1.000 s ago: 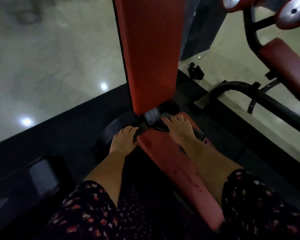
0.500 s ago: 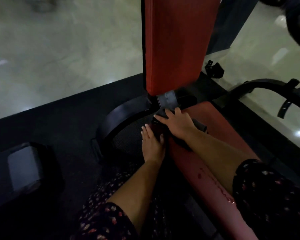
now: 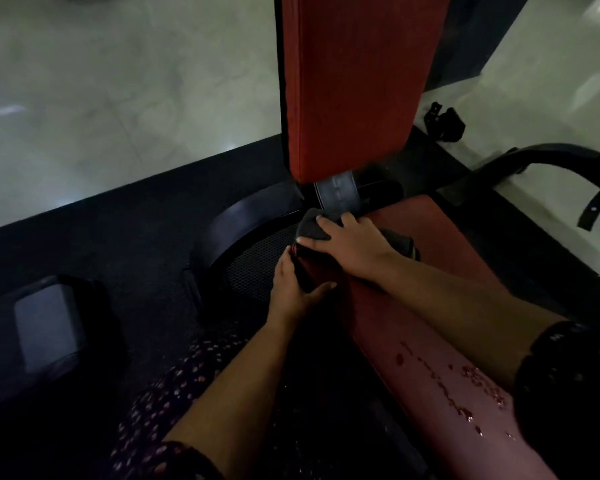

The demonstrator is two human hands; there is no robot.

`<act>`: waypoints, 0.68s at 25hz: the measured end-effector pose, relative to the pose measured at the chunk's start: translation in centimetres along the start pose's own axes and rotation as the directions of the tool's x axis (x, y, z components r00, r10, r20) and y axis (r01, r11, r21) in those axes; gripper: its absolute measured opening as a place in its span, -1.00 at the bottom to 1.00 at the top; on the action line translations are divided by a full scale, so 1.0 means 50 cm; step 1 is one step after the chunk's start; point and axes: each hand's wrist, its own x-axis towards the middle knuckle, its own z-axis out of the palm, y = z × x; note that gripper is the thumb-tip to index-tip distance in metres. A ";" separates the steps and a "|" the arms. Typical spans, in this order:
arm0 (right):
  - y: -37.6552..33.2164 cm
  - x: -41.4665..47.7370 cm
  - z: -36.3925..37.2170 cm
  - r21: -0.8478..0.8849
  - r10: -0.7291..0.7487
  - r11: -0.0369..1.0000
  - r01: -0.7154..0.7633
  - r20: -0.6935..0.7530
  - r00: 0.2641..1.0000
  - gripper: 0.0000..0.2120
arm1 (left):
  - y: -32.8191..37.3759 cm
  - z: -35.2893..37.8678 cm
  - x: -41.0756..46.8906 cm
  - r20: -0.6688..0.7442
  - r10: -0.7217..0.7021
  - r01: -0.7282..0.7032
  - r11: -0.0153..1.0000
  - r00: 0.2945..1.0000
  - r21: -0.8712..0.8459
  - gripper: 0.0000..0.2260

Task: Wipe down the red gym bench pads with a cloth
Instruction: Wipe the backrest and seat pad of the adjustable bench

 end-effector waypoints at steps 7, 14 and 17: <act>0.019 -0.018 0.009 -0.085 -0.015 0.996 0.011 -0.042 0.999 -0.42 | 0.008 -0.016 -0.004 0.103 -0.002 -0.010 0.993 0.995 0.119 0.07; 0.093 -0.099 0.059 -0.115 -0.022 0.993 0.023 0.006 1.000 -0.34 | 0.034 -0.010 -0.013 0.023 0.015 -0.015 1.000 1.000 -0.001 -0.32; 0.096 -0.079 0.037 -0.077 0.234 0.970 -0.232 0.014 0.972 -0.45 | 0.055 0.010 -0.019 -0.016 0.131 -0.110 0.890 0.991 0.442 -0.34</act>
